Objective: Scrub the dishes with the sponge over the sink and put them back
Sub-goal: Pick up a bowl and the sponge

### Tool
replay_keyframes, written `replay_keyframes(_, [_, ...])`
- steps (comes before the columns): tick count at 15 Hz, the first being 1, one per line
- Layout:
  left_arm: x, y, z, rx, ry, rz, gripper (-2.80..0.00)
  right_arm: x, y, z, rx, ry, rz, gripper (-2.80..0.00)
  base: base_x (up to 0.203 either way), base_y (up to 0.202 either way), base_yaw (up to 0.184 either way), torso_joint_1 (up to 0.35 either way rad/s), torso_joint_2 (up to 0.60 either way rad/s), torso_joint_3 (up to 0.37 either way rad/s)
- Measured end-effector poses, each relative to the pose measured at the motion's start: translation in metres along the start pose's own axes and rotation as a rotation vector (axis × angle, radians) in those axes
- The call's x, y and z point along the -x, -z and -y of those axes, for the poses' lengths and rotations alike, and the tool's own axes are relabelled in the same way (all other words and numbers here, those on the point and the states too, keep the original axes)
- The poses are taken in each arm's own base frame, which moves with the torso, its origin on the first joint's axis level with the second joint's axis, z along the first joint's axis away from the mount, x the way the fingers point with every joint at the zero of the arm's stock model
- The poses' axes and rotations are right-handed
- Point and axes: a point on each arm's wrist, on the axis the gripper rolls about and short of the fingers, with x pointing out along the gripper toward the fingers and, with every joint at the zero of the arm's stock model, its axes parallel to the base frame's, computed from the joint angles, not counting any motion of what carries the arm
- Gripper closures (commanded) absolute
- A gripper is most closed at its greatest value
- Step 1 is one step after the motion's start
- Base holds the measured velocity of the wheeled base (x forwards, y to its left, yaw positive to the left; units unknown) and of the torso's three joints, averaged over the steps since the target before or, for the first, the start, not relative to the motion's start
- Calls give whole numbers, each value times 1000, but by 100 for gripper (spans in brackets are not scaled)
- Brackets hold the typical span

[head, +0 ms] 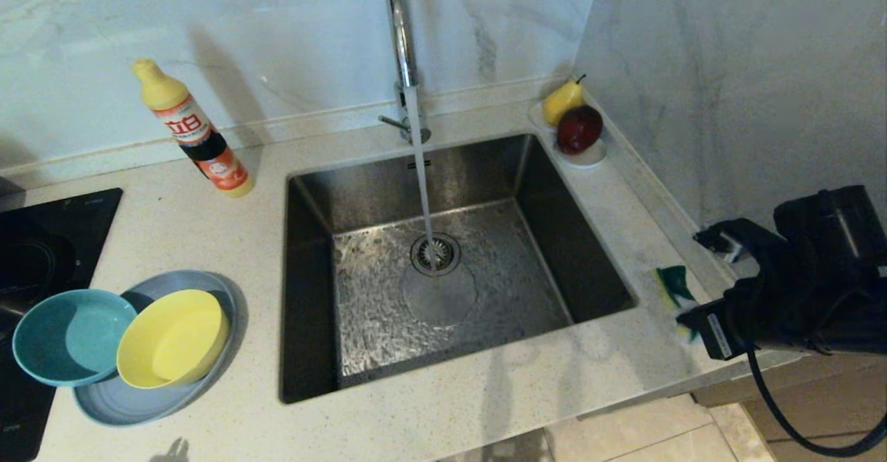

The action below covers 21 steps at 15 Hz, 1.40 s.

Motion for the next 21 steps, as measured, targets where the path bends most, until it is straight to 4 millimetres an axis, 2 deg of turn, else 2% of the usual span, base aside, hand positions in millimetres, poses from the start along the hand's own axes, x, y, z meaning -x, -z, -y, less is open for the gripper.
replay_keyframes(7, [0,0,0,1,0,0,0,31,2,-40,0,-158,17,0,0,0,0,0,0,0])
replay_keyframes(10, [0,0,0,0,0,0,0,41,4,-50,-6,-192,22,0,0,0,0,0,0,0])
replay_keyframes(14, [0,0,0,0,0,0,0,46,3,-57,-23,-220,34,0,0,0,0,0,0,0])
replay_keyframes(21, [0,0,0,33,-3,0,0,44,-14,-74,-6,-272,47,0,0,0,0,0,0,0])
